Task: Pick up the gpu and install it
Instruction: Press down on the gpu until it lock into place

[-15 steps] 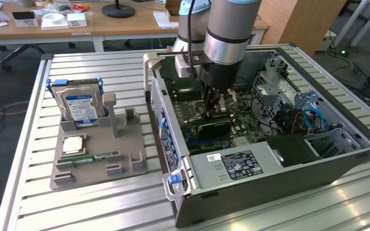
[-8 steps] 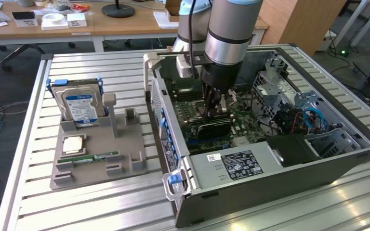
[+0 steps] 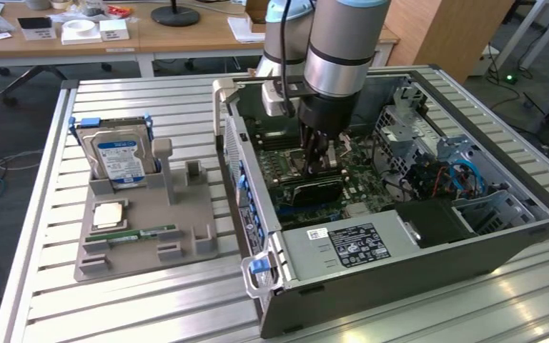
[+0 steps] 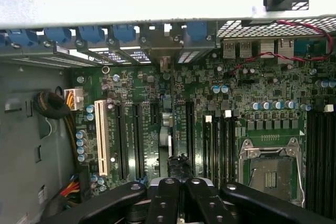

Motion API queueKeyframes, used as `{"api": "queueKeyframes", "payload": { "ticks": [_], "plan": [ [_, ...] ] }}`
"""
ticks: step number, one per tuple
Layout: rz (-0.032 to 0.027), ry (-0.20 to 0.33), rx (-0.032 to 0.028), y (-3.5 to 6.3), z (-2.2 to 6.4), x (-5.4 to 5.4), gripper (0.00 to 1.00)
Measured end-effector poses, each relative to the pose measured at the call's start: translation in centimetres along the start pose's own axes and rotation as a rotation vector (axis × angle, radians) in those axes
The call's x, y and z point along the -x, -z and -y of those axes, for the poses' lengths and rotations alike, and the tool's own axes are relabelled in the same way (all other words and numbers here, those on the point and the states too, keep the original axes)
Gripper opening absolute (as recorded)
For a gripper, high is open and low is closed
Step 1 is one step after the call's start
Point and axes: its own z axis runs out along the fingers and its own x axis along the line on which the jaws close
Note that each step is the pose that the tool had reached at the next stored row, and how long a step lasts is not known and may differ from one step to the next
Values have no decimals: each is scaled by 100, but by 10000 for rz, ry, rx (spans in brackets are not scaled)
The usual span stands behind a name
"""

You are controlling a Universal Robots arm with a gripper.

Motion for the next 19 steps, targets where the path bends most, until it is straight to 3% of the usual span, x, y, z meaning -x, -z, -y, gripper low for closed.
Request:
{"api": "queueKeyframes", "payload": {
  "ticks": [19],
  "plan": [
    [-2, 17, 1, -73, 0, -1, 11]
  ]
}}
